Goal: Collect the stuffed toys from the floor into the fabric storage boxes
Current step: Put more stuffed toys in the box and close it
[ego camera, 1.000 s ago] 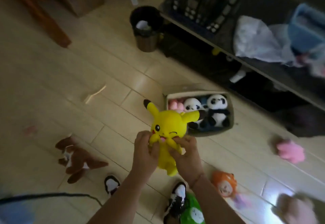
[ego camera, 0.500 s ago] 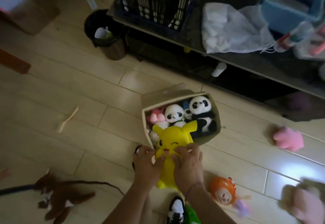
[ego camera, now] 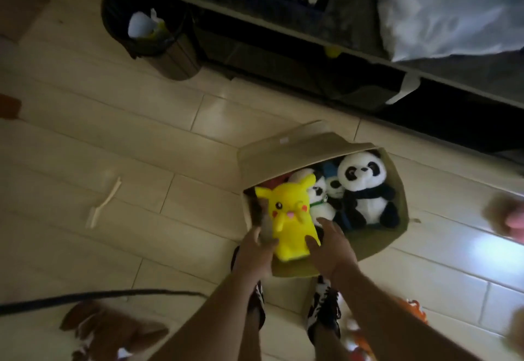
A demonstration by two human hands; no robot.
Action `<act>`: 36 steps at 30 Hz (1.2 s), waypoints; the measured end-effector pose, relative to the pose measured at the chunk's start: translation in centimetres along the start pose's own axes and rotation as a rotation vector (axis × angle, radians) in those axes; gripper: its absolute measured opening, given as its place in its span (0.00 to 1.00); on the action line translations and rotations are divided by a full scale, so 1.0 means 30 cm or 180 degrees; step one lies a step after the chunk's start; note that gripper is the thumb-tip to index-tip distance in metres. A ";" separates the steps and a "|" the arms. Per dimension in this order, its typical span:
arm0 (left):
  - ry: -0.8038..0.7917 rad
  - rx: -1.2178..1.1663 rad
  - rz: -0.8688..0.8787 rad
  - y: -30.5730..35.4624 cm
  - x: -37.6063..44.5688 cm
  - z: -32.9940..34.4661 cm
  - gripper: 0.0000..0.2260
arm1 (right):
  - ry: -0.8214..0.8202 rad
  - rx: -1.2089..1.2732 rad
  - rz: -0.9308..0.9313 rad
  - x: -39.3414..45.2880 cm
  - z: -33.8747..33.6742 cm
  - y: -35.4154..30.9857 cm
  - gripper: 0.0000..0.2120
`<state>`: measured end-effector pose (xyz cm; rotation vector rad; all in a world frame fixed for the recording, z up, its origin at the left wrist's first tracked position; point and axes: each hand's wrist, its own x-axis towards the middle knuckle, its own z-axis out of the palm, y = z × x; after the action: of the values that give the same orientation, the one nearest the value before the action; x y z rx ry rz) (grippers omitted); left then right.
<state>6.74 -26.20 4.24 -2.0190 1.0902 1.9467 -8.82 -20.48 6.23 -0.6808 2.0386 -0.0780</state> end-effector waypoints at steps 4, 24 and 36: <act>-0.0136 0.0377 -0.0195 -0.005 0.060 -0.025 0.25 | -0.0782 -0.0383 0.0050 0.086 -0.007 0.027 0.26; -0.1933 0.4169 0.1900 0.165 -0.348 0.753 0.57 | -0.0131 0.0956 0.1624 -0.356 -0.214 0.801 0.42; -0.2577 0.5346 0.2161 -0.241 -0.595 1.171 0.51 | 0.0647 0.2644 0.2496 -0.854 0.141 1.295 0.39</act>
<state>-16.13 5.70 12.24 0.0119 2.0388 0.8525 -12.18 25.84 11.43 0.6600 2.0722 -0.5083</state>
